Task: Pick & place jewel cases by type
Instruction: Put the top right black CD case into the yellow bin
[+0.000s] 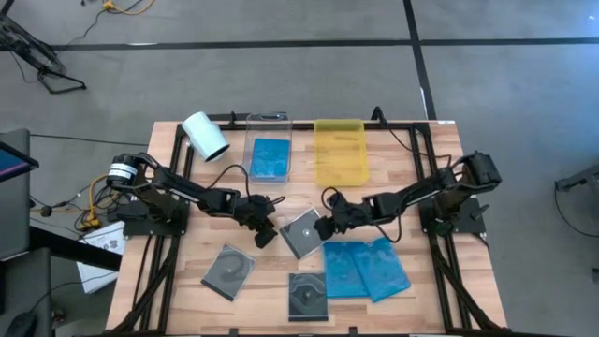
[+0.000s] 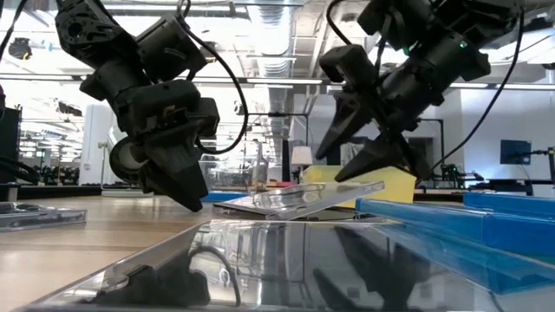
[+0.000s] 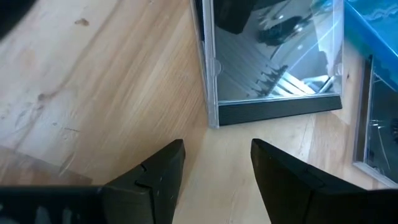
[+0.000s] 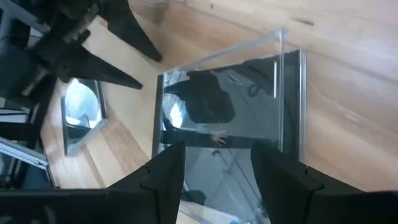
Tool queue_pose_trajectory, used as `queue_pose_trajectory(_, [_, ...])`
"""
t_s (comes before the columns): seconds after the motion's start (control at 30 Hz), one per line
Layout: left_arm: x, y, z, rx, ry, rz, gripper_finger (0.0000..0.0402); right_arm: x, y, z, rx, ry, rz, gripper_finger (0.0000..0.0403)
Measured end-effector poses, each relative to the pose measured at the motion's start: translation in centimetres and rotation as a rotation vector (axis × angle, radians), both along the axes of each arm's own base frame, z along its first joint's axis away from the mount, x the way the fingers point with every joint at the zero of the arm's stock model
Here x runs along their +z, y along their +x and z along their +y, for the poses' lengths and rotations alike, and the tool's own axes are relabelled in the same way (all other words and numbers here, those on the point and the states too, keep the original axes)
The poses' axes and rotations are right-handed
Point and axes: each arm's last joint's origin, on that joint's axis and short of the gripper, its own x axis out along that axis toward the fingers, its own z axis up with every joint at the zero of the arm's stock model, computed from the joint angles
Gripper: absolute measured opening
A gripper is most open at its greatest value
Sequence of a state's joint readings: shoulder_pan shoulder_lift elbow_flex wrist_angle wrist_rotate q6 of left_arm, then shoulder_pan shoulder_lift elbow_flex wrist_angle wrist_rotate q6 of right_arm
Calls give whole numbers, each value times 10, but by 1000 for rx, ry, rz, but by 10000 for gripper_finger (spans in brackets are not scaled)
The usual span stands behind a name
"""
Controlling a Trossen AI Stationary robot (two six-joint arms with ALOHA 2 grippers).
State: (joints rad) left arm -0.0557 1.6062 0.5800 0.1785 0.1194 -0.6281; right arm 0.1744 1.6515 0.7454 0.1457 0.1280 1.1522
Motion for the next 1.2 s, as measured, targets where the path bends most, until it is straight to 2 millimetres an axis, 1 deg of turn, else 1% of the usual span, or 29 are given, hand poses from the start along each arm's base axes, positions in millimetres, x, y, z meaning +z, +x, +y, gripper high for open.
queue_pose_trajectory(0.1, [0,0,0,2,5,0,185,-2,-2,-4,-11,-2,37,174])
queue_pose_trajectory(0.27, [0,0,0,-2,9,0,185,-3,-2,-8,-11,8,43,170])
queue_pose_trajectory(0.63, [-1,-1,-1,-11,-10,5,185,-5,-4,-8,-17,13,82,167])
queue_pose_trajectory(0.73, [-1,-1,-1,-15,-73,22,185,-9,-8,-8,-15,56,139,164])
queue_pose_trajectory(0.87, [-2,-3,-2,37,-107,54,185,-14,-15,-6,1,123,238,165])
queue_pose_trajectory(1.03, [-2,-3,-2,46,-105,56,185,-16,-20,-4,35,213,310,170])
queue_pose_trajectory(1.2, [-3,-3,-2,62,-81,54,185,-20,-19,-3,33,238,321,171])
